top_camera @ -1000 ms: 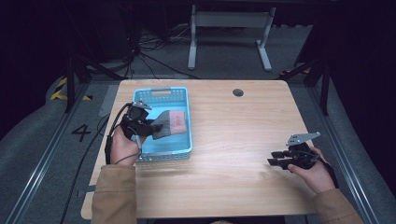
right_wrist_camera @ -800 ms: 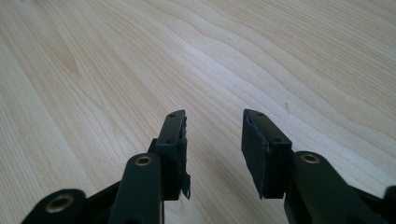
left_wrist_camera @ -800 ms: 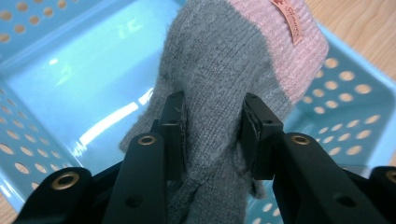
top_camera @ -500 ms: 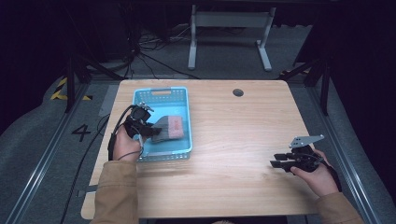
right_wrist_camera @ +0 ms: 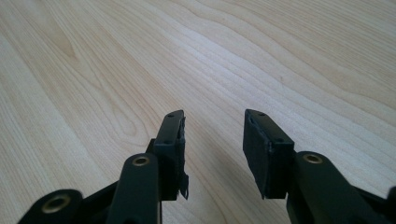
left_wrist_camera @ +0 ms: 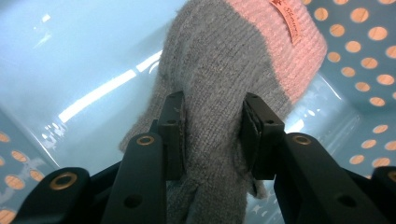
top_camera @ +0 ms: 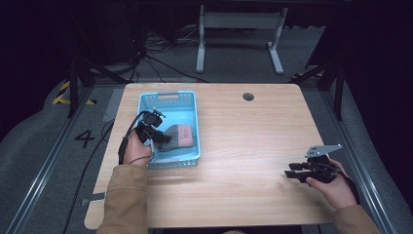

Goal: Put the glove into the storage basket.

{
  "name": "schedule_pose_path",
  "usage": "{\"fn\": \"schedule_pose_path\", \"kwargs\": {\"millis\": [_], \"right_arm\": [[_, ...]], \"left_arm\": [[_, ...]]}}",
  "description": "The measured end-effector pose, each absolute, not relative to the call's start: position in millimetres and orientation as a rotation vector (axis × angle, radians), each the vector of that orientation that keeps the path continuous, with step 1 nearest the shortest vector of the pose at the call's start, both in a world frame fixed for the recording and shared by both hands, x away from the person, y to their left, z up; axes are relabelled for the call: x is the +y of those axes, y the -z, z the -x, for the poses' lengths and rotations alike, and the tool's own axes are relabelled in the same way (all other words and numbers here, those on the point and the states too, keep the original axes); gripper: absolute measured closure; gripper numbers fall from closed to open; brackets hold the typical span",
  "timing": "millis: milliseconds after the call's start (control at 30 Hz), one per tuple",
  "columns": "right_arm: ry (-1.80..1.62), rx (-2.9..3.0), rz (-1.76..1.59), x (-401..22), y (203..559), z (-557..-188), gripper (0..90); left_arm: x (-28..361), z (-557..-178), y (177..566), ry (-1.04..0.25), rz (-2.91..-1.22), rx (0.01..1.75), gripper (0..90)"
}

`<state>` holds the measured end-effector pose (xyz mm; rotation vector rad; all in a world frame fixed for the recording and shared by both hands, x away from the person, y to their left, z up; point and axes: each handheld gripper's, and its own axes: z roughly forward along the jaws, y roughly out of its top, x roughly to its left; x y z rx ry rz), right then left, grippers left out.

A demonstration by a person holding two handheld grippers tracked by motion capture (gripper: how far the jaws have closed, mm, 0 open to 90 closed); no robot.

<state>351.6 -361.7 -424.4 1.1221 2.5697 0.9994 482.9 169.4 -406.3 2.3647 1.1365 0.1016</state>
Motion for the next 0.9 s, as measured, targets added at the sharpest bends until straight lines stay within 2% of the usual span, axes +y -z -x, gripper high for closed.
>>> {"fn": "schedule_pose_path", "kwargs": {"millis": [533, 900], "right_arm": [[-0.99, 2.569, -1.128, -361, 427, -349, 58.4], [-0.985, 2.556, -1.144, -366, 427, -344, 58.2]], "left_arm": [[158, -489, 413, -0.092, -2.39, 1.151, 63.5], [151, -493, 415, -0.145, -2.416, 1.16, 61.1]]}}
